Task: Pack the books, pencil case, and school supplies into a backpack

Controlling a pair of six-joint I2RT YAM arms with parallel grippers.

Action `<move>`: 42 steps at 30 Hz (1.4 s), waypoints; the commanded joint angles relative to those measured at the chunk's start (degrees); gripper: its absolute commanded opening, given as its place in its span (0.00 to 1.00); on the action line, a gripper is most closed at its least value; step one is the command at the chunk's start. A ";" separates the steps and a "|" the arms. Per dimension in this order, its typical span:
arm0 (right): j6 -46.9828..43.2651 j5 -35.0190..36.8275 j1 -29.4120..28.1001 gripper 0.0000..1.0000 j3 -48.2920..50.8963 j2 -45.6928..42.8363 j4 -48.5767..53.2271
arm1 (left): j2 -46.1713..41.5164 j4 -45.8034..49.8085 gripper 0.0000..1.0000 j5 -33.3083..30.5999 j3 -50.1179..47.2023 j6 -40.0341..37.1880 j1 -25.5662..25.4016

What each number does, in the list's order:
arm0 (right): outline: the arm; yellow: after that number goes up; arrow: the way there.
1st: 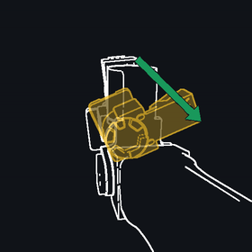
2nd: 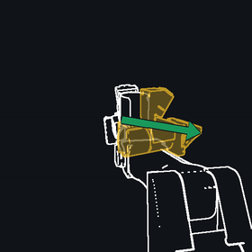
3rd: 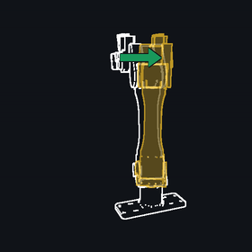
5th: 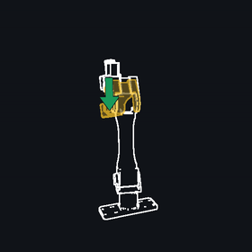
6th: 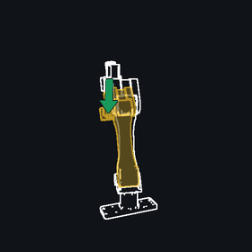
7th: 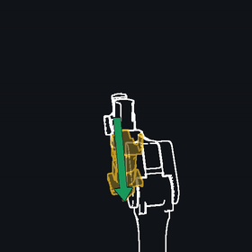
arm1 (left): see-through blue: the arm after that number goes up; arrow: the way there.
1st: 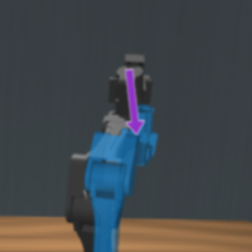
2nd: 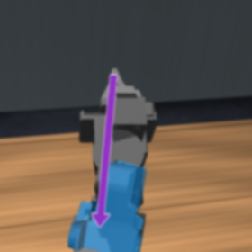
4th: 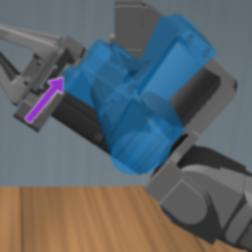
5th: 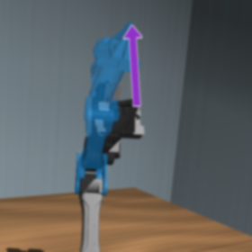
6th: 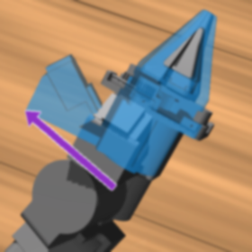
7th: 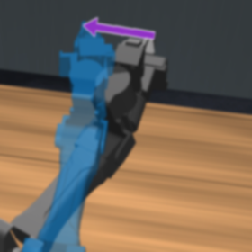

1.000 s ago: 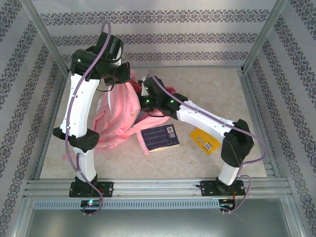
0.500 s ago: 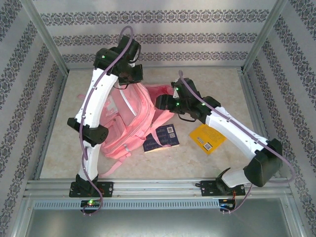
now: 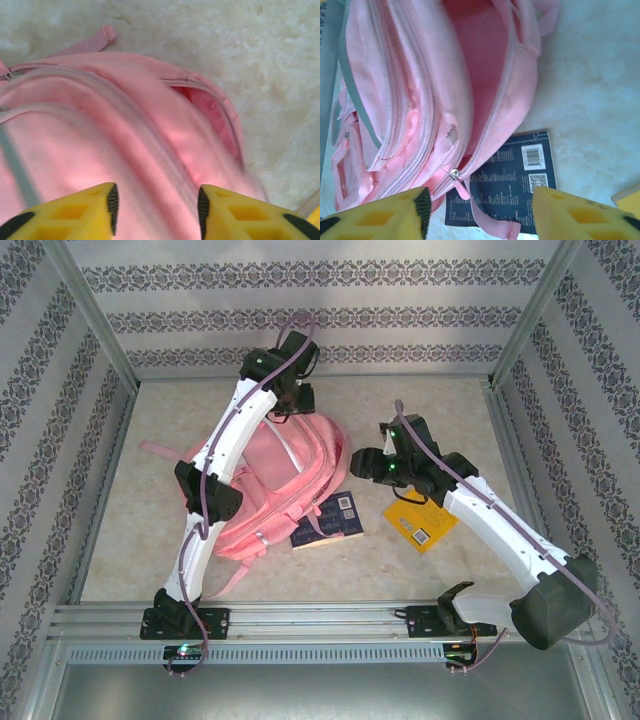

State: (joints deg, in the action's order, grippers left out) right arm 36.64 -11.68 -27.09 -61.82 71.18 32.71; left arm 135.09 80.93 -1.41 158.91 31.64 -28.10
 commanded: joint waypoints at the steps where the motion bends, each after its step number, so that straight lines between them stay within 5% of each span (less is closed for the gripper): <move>1: -1.74 -4.13 1.89 0.49 2.35 -0.59 0.59 | -3.97 1.12 0.49 0.28 2.20 -1.91 -2.62; 5: -1.09 -8.55 2.46 0.30 4.01 2.27 -1.54 | -7.44 3.31 0.49 1.59 -3.96 -3.99 -7.56; 9: -0.03 -9.24 2.89 0.14 5.12 4.99 -2.19 | -14.97 -1.02 0.45 2.02 -20.19 -3.01 -12.10; 16: -0.16 -8.39 3.71 0.06 7.00 5.02 -2.09 | -37.87 -23.48 0.27 10.34 -63.80 3.64 -13.48; 22: 1.08 -11.21 3.24 0.05 9.12 8.50 -4.04 | -46.80 -34.16 0.20 19.25 -84.99 5.05 -15.04; 26: 1.28 -11.08 1.38 0.01 8.62 12.47 -5.74 | -46.58 -36.45 0.20 18.85 -91.29 6.03 -15.50; 30: 2.00 -11.34 -0.79 0.00 6.92 17.53 -7.01 | -44.17 -35.11 0.19 10.94 -93.14 6.96 -14.46; 42: 2.12 -7.67 -5.83 0.00 3.50 28.00 -5.47 | -38.71 -36.13 0.30 2.63 -89.61 2.16 1.32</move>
State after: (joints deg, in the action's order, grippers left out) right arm 38.22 -21.10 -32.10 -57.71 98.06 26.37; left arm 94.28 47.05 7.03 67.13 36.27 -29.63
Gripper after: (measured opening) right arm 0.065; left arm 0.296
